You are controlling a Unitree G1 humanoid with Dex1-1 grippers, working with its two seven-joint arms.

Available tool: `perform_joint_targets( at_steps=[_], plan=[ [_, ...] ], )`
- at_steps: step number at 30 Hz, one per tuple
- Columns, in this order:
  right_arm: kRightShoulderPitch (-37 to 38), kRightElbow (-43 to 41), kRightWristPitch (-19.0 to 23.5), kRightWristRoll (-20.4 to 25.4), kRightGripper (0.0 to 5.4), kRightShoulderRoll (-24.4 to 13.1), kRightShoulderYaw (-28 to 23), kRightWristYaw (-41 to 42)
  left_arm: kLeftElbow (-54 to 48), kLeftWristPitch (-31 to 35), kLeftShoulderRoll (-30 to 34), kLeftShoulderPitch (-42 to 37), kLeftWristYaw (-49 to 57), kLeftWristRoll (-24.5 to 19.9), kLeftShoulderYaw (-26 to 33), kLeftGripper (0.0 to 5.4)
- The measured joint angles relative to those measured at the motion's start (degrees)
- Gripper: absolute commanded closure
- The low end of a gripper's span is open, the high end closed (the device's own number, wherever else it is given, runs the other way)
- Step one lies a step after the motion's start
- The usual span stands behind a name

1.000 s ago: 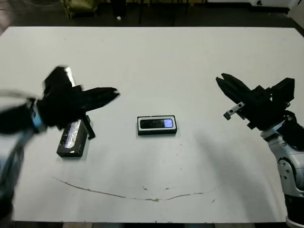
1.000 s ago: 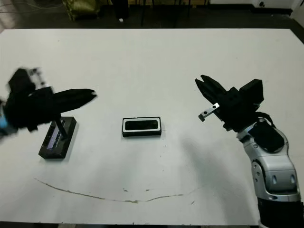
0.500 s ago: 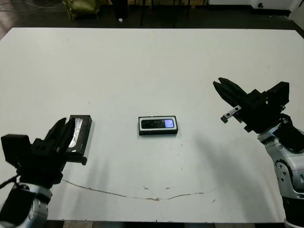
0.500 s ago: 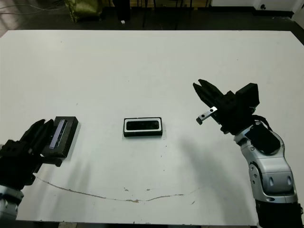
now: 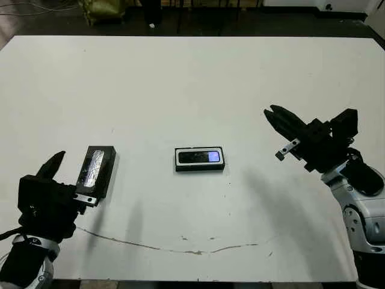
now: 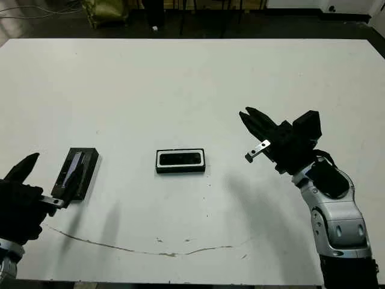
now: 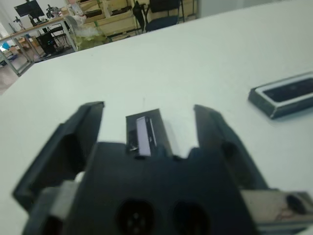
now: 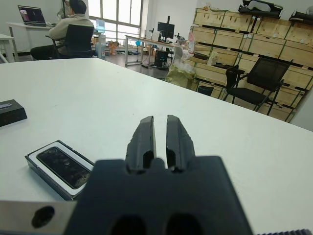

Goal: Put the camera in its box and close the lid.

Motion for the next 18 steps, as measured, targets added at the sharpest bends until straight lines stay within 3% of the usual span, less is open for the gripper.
perform_joint_targets(
  at_steps=[1, 6, 10, 13, 18],
  plan=[
    [0.0, 0.1, 0.0, 0.0, 5.40, 0.0, 0.0, 0.1, 0.4, -0.2, 0.1, 0.0, -0.4, -0.1, -0.2, 0.05],
    [0.0, 0.3, 0.0, 0.1, 5.40, 0.0, 0.0, 0.3, 2.4, -0.8, -0.1, -0.6, -0.7, -0.2, -0.7, 0.02],
    [0.0, 0.6, 0.0, 0.1, 5.40, 0.0, 0.0, 0.3, 0.1, 9.1, -0.5, -1.8, 1.2, -0.8, -1.3, 0.02],
    [0.0, 0.8, 0.0, 0.1, 5.40, 0.0, 0.0, 0.4, -1.5, 16.4, -1.2, -3.4, 1.1, -5.2, -0.2, 0.02],
    [0.0, 0.8, 0.0, 0.1, 5.40, 0.0, 0.0, 0.4, -1.5, 22.9, -2.5, -5.4, 0.7, -11.9, 2.7, 0.02]
  ],
)
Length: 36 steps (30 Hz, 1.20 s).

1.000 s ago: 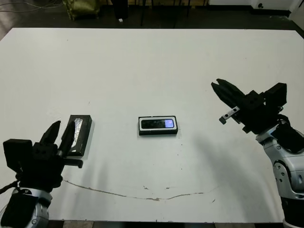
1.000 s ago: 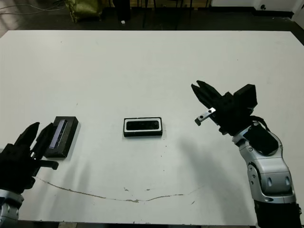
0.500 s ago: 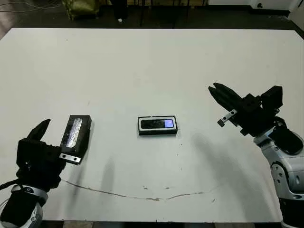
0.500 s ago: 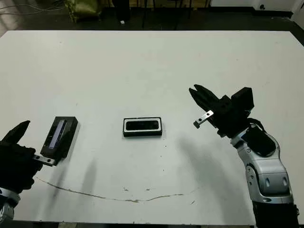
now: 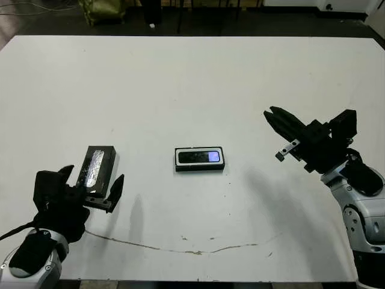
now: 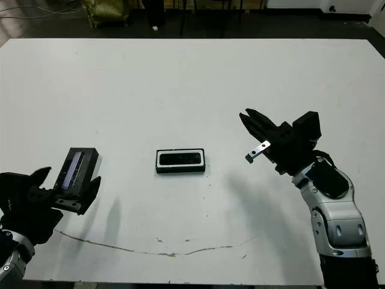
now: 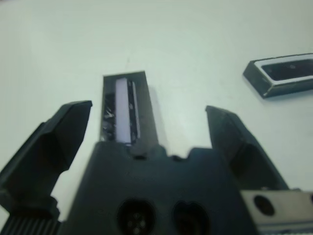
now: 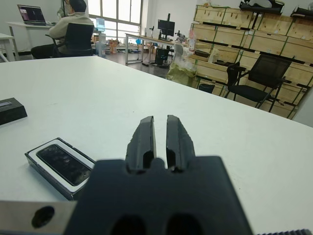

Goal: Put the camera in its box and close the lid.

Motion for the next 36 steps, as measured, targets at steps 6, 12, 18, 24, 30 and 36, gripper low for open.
perform_joint_targets(
  at_steps=[6, 12, 18, 24, 30, 36],
  plan=[
    [0.0, 0.0, 0.0, 0.1, 5.40, 0.0, 0.0, 0.0, -0.8, 3.5, 1.0, -0.5, -0.1, -3.7, 1.4, 0.02],
    [0.0, 0.0, 0.0, 0.1, 5.40, 0.0, 0.0, 0.0, 0.5, 3.8, 2.1, -1.3, 0.0, -5.0, 1.8, 0.02],
    [0.0, 0.0, 0.0, 0.1, 5.40, 0.0, 0.0, 0.0, 0.1, 5.6, 1.1, -1.7, 3.0, -5.3, 1.8, 0.02],
    [0.0, 0.1, 0.0, 0.1, 5.40, 0.0, 0.0, 0.4, 0.1, 5.2, 1.0, -1.6, 4.2, -5.2, 1.7, 0.02],
    [0.0, 0.1, 0.4, 0.1, 5.40, 0.0, 0.0, 0.4, -0.4, 4.6, -0.3, -1.2, 5.7, -4.6, 1.3, 0.02],
    [0.0, 0.1, 0.4, 0.0, 5.40, 0.0, 0.0, 0.5, -1.0, 5.2, -0.6, -1.2, 6.9, -4.6, 1.3, 0.02]
  ],
)
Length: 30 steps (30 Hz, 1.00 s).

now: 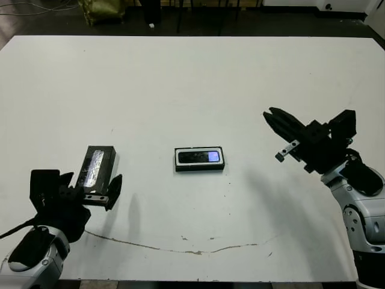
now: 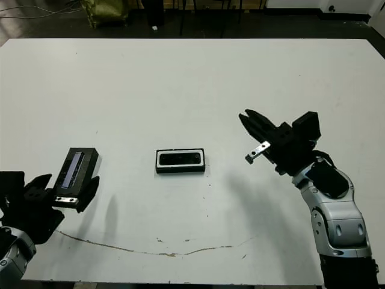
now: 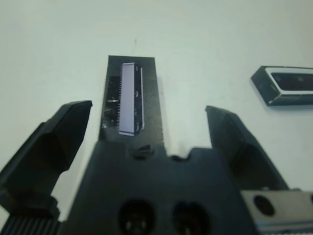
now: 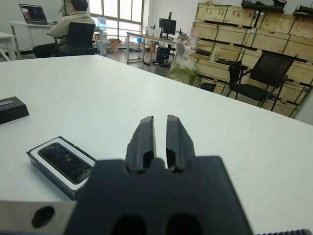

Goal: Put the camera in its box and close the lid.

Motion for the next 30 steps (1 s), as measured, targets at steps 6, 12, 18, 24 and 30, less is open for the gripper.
perform_joint_targets(
  at_steps=[6, 12, 18, 24, 30],
  plan=[
    [0.0, -0.2, 0.9, -0.1, 5.40, -0.1, 0.0, 0.0, 0.4, -0.2, -0.7, 0.1, 0.4, -0.1, 0.0, 0.02],
    [0.0, -0.2, 0.9, -0.1, 5.40, -0.2, 0.0, 0.0, 0.9, -0.2, -0.2, 0.1, 0.3, 0.5, -0.6, 0.02],
    [0.0, 0.0, 0.9, 0.0, 5.40, -0.2, 0.0, 0.2, 1.5, 0.3, 0.5, -0.1, 0.2, 0.4, -0.8, 0.02],
    [0.0, 0.0, 0.9, -0.1, 5.40, -0.2, -0.1, 0.2, 2.8, 1.2, -2.0, -0.3, 0.6, -0.9, -0.2, 0.02],
    [0.0, 0.2, 0.3, -0.2, 5.40, -0.2, -0.1, 0.3, 5.3, -0.8, -1.6, 0.1, -0.7, -0.6, -0.3, 0.02]
  ],
)
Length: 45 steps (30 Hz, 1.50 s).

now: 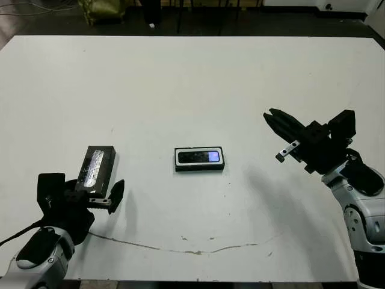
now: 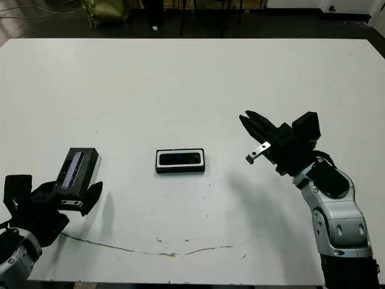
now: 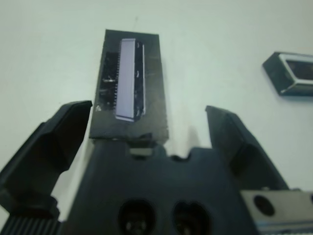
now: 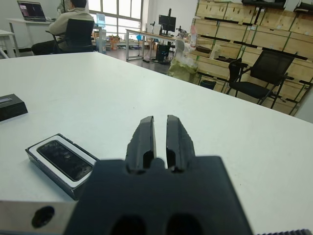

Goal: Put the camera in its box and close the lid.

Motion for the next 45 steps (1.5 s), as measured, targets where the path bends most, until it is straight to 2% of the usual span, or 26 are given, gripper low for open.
perform_joint_targets(
  at_steps=[6, 12, 17, 20, 24, 29, 34, 39, 43, 45],
  plan=[
    [0.0, 0.3, 0.0, 0.1, 5.40, 0.0, 0.0, 0.4, 2.3, -0.5, -1.0, -0.5, 0.0, -1.0, 0.9, 0.02],
    [0.0, 0.4, 0.1, 0.0, 5.40, 0.0, -0.1, 0.5, 4.3, -4.8, -0.4, -0.1, -0.4, 1.1, -0.4, 0.02],
    [0.0, 0.4, 0.1, 0.0, 5.40, 0.0, -0.1, 0.5, 4.4, -3.9, -1.0, -0.1, 0.6, 0.3, 0.5, 0.02],
    [0.0, 0.4, 0.1, 0.1, 5.40, 0.0, -0.1, 0.7, 5.4, -5.6, -1.4, -0.2, 2.3, 2.7, -0.1, 0.02],
    [0.0, 0.5, 0.1, 0.1, 5.40, 0.0, -0.1, 0.7, 6.5, -8.7, -1.8, 0.6, 2.9, 4.1, -0.6, 0.62],
    [0.0, 0.5, 0.1, 0.1, 5.40, 0.0, -0.2, 0.7, 8.8, -10.7, -3.4, -0.3, 4.3, 4.1, 0.3, 0.91],
    [0.0, 0.8, 0.1, 0.1, 5.40, 0.0, -0.2, 0.7, 10.0, -11.7, -5.1, -0.8, 5.6, 3.8, 1.8, 2.09],
    [0.0, 0.9, 0.1, 0.1, 5.40, 0.0, -0.2, 0.7, 10.8, -10.9, -3.7, -1.3, 3.2, 2.0, 2.8, 3.14],
    [0.0, 0.9, 0.1, 0.0, 5.40, 0.0, -0.2, 0.7, 11.7, -9.2, -0.1, -2.2, 0.0, 1.0, 2.8, 3.32],
    [0.0, 0.9, 0.1, 0.0, 5.40, 0.0, -0.2, 0.7, 13.1, -10.6, 1.2, -2.2, -2.3, 1.0, 2.6, 3.32]
  ],
)
